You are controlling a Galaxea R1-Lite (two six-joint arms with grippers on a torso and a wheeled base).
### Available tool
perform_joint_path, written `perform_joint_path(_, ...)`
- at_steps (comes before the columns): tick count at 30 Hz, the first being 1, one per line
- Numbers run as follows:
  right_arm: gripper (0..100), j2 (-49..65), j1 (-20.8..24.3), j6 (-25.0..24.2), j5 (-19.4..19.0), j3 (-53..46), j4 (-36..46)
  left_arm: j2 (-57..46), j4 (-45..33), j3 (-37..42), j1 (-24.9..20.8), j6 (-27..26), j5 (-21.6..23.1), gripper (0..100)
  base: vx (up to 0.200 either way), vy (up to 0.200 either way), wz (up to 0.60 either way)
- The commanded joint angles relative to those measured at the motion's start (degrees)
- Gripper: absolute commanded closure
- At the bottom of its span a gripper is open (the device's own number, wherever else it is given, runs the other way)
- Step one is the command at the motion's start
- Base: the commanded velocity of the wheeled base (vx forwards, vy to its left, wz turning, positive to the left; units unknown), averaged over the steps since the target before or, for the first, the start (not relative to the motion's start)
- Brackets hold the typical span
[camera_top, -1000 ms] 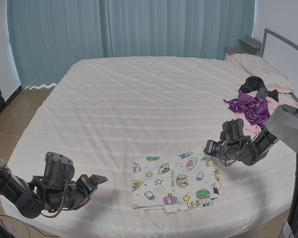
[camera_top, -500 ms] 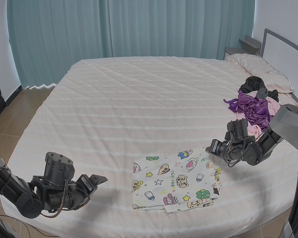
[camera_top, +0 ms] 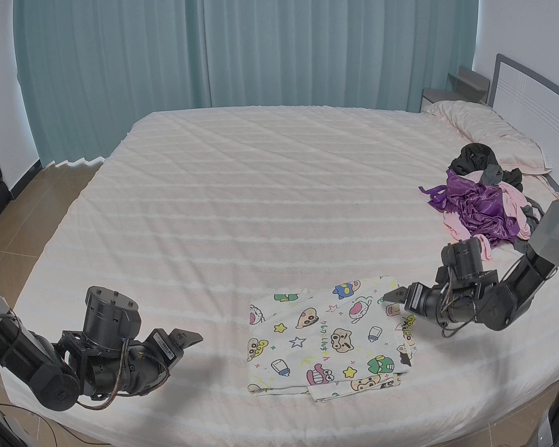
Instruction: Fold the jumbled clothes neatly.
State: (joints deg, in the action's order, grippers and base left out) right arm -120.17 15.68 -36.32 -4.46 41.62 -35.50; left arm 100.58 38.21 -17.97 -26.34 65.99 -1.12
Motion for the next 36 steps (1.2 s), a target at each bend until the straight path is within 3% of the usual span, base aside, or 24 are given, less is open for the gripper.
perform_joint_path(1, 0, 6.8, 4.1, -0.2, -0.3, -11.5, -2.4, 0.1, -0.1, 0.5, -0.6, 0.2, -0.1, 0, 0.0, 0.0, 0.0)
perform_joint_path(8, 0, 6.9, 8.5, -1.2, 0.2, -19.9, -10.1, -0.3, 0.0, 0.8, -1.3, 0.2, -0.1, 0, 0.0, 0.0, 0.0)
perform_joint_path(13, 0, 7.2, 10.8, -5.3, 0.2, -24.4, -14.2, 0.0, -0.1, 1.2, -1.4, 0.3, -0.1, 0, 0.0, 0.0, 0.0)
perform_joint_path(36, 0, 3.5, 10.5, -13.3, -0.3, -24.2, -16.3, 0.1, 0.1, 1.4, -3.3, 1.2, -0.2, 0, 0.0, 0.0, 0.0)
